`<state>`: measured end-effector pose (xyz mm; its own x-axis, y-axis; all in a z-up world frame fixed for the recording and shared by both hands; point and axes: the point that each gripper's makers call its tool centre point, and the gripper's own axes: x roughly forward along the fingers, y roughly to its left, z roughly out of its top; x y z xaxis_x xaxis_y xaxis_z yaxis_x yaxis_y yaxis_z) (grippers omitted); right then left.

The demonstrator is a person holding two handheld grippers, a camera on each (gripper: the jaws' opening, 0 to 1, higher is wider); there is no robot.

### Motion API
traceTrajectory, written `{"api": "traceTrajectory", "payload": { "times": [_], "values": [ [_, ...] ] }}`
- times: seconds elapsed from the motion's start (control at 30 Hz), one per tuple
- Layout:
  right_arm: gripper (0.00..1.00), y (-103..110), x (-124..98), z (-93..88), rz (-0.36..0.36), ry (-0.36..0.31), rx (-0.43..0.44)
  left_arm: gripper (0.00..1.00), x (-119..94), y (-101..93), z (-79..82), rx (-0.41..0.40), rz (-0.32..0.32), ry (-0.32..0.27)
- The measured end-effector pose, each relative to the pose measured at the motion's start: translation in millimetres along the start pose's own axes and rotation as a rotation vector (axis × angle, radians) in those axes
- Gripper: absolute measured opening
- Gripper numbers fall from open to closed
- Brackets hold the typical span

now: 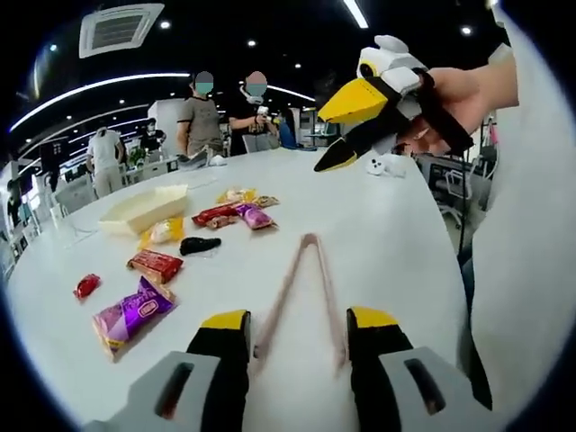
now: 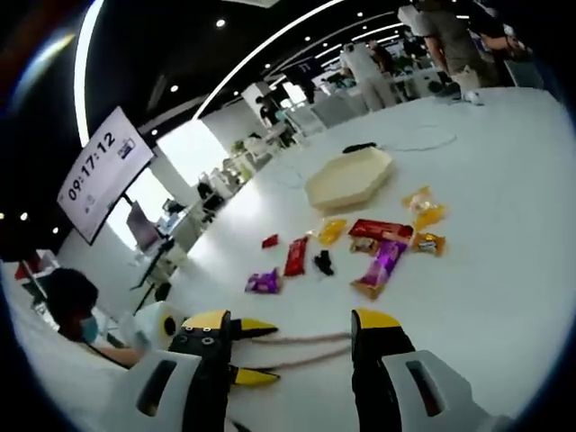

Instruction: Place the target food into the container with the food tongs after gripping and lifting it, then release it inside without dropping or visibly crushing the food.

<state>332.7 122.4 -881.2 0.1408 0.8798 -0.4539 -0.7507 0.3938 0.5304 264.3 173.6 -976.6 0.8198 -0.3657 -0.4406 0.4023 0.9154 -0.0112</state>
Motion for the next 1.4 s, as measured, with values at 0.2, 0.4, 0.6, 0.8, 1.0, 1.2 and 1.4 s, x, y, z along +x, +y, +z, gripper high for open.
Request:
{"api": "traceTrajectory", "payload": {
  "times": [0.2,0.4,0.6,0.8,1.0,1.2,1.4],
  "values": [
    [0.53,-11,-7,0.9,-0.028,-0.038,0.051,0.44,6,0.4,1.0,0.013,-0.011,-0.008],
    [0.51,-19,-15,-18.1,-0.055,-0.017,0.066,0.33,8,6.3,-2.6,0.005,0.002,0.002],
    [0.50,-32,-21,-21.1,-0.086,-0.034,0.121,0.22,10,14.7,-0.4,0.015,0.009,0.025],
    [0.49,-44,-15,-9.9,-0.102,-0.061,0.141,0.11,8,23.0,-0.8,-0.046,-0.023,0.081],
    [0.48,-37,-6,-5.2,-0.096,-0.083,0.148,0.08,4,23.6,-1.0,-0.066,-0.044,0.108],
    [0.49,-27,-11,-10.0,-0.104,-0.072,0.138,0.06,-9,20.9,-1.6,-0.157,-0.059,0.135],
    [0.49,-21,-24,-9.0,-0.107,-0.083,0.147,0.06,-17,19.1,5.6,-0.198,-0.071,0.128]
  ]
}}
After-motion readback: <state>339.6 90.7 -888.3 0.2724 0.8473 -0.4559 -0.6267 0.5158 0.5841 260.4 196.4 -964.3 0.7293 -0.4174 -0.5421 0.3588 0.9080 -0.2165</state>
